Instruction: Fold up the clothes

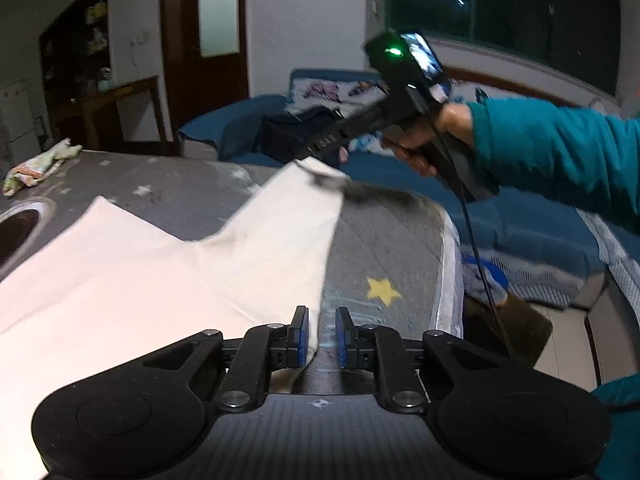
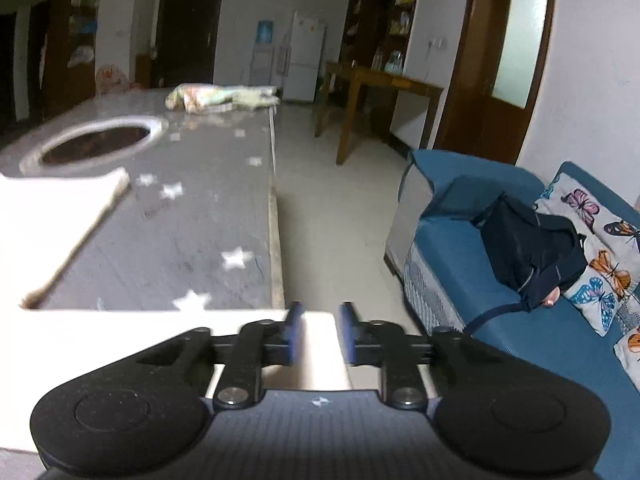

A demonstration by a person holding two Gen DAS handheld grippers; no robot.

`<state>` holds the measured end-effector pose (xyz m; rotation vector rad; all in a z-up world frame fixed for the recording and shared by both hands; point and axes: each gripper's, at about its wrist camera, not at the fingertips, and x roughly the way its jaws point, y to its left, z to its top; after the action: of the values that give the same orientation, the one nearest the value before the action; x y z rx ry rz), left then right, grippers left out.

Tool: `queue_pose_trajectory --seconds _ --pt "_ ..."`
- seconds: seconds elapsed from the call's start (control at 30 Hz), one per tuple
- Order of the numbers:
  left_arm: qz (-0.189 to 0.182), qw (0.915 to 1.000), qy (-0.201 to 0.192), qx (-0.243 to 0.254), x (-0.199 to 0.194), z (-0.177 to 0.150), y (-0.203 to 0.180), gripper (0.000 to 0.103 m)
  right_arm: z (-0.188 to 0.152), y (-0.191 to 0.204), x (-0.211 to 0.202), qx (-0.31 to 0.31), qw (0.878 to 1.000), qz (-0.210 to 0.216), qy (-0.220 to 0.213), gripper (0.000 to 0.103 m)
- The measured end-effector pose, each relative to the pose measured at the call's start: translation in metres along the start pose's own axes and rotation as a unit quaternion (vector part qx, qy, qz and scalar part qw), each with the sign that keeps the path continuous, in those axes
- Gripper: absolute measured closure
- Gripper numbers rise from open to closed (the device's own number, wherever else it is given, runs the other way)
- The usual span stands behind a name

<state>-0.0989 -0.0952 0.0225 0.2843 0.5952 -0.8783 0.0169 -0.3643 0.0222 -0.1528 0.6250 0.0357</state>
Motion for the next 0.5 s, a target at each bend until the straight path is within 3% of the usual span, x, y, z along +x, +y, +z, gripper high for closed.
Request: queue_pose_trajectory --seconds 0.07,0.1,0.23,0.3,0.5 --pt "0.013 0.9994 -0.021 -0.025 -0.013 0.001 0.007 0.086 0.005 0.005 -0.012 0.0 1.0 0.018 -0.014 0.075" --pt "0.022 0.9984 -0.032 -0.041 -0.021 0.001 0.012 0.086 0.007 0.01 -0.02 -0.006 0.999 0.035 -0.019 0.068" --pt "0.078 0.9893 -0.058 -0.108 -0.051 -0.008 0.039 0.083 0.005 0.036 -0.039 -0.017 0.995 0.097 -0.022 0.062" --pt "0.113 0.9818 -0.062 -0.139 -0.065 -0.016 0.054 0.083 0.001 0.05 -0.045 -0.021 0.992 0.123 -0.021 0.053" --pt "0.218 0.9498 -0.049 -0.219 -0.1 -0.052 0.105 0.083 -0.015 0.084 -0.049 -0.036 0.987 0.158 -0.012 0.047"
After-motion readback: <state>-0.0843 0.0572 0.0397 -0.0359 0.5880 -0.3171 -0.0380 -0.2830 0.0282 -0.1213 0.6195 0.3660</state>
